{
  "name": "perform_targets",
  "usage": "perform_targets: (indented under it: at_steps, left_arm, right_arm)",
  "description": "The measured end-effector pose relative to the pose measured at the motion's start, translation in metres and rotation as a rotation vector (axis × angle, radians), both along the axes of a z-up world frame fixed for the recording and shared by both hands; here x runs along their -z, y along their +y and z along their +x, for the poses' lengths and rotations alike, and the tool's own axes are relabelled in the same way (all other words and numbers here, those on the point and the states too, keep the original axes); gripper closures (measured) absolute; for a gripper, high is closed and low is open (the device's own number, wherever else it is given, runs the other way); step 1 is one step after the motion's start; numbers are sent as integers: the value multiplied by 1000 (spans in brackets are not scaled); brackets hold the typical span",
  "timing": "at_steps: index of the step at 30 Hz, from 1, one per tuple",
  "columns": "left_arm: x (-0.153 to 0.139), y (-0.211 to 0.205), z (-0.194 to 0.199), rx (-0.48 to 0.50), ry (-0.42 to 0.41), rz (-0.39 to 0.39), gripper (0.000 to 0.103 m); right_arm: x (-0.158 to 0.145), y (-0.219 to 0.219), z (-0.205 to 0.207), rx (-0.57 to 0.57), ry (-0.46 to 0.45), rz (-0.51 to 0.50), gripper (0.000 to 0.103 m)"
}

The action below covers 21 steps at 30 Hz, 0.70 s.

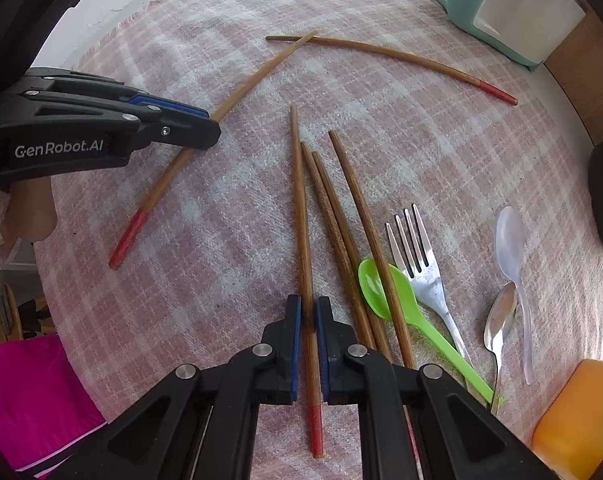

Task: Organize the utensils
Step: 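Close the left tool on one red-tipped chopstick while the right tool grasps another, then carry both held chopsticks upright into the yellow plastic container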

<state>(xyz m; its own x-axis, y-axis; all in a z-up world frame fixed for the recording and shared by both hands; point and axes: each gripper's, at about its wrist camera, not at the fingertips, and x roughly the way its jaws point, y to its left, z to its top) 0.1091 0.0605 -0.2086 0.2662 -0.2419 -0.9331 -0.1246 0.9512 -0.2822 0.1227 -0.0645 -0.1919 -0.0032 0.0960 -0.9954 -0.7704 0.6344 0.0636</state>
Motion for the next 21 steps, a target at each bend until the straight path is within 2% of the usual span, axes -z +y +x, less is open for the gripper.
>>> perform_targets:
  at_steps: [2, 5, 8, 17, 21]
  left_arm:
    - [0, -4, 3, 24, -23, 43, 92]
    - [-1, -6, 4, 26, -33, 42, 98]
    - [-5, -4, -1, 1, -61, 38, 98]
    - [-45, 2, -23, -79, -168, -34, 98]
    - [-69, -10, -29, -73, -233, -43, 98]
  right_arm:
    - [0, -6, 2, 29, 19, 32, 99]
    - [-5, -17, -1, 70, 27, 77, 99]
    - [-13, -27, -4, 120, 23, 138, 99]
    - [-43, -74, -17, 285, -46, 279, 99]
    - [-65, -105, -22, 365, -101, 346, 99]
